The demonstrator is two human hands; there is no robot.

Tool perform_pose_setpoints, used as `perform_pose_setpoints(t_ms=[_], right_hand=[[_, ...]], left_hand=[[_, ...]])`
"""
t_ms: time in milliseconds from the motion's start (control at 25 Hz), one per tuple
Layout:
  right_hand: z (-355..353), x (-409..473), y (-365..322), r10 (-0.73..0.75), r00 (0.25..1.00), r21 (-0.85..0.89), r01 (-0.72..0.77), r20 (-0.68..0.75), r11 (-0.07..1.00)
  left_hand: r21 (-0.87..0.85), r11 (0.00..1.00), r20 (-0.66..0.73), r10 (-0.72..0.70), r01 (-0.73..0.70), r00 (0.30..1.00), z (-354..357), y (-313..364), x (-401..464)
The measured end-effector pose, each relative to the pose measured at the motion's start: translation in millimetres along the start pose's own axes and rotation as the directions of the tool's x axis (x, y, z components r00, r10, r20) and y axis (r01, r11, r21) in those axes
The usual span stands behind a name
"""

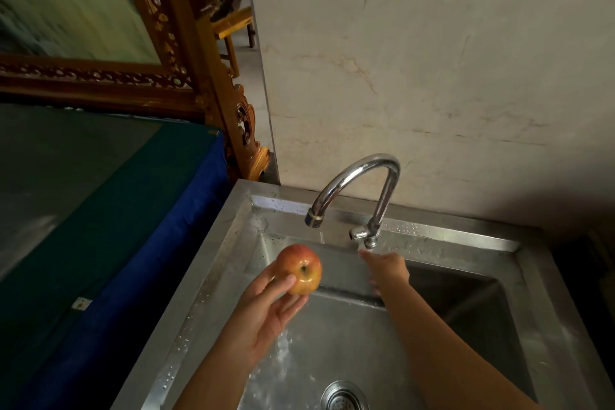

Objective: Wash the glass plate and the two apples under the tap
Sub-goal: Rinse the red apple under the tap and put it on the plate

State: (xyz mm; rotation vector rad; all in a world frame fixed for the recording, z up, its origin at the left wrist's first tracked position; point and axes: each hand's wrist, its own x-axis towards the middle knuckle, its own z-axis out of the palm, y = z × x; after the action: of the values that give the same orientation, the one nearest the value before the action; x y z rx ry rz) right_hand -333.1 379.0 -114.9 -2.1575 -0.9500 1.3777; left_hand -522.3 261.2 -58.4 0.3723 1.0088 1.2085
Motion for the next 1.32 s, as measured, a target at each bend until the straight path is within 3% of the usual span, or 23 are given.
perform_pose_setpoints(t_ms=[120, 200, 280, 440, 560, 720, 960, 1320], right_hand=[[-6.8, -56.2, -11.3, -0.011, 0.959, 0.108, -0.021, 0.283, 0.994], [-20.3, -99.1, -8.3, -0.067, 0.853, 0.222, -0.058, 0.517, 0.973], [-39.6, -139.4, -4.2, -0.143, 0.788, 0.275, -0.035, 0.599, 0.961], [-75.0, -203.1, 5.6, -0.348, 0.832, 0.393, 0.174, 0.432, 0.903], [-103.3, -247.2, 13.3, -0.504, 0.832, 0.540, 0.320, 0.234, 0.778], [-144.3, -303.0, 27.8, -0.589, 0.804, 0.488, 0.549, -0.085, 0.679], [-226.5, -360.6, 93.0, -0.532, 0.782, 0.413, 0.623, -0.323, 0.665], [-372.3, -351.2, 270.6, -0.304, 0.809, 0.386, 0.525, -0.502, 0.758]], left_hand=[[0.312, 0.946, 0.034, 0.077, -0.084, 0.996, 6.5, 16.6, -27.6], [0.576, 0.802, 0.104, 0.117, -0.156, 0.988, 12.8, 29.9, -45.7], [0.723, 0.654, 0.200, 0.112, -0.223, 0.973, 23.8, 37.2, -61.1], [0.723, 0.588, 0.404, 0.067, -0.363, 0.912, 52.9, 51.8, -89.3], [0.662, 0.669, 0.429, 0.032, -0.338, 0.903, 76.1, 61.3, -105.4], [0.604, 0.757, 0.490, -0.105, -0.250, 0.866, 117.0, 57.5, -125.4], [0.597, 0.716, 0.668, -0.194, -0.361, 0.719, 204.3, 5.0, -168.7], [0.698, 0.588, 0.699, -0.436, -0.409, 0.567, 337.7, -202.2, -202.7]])
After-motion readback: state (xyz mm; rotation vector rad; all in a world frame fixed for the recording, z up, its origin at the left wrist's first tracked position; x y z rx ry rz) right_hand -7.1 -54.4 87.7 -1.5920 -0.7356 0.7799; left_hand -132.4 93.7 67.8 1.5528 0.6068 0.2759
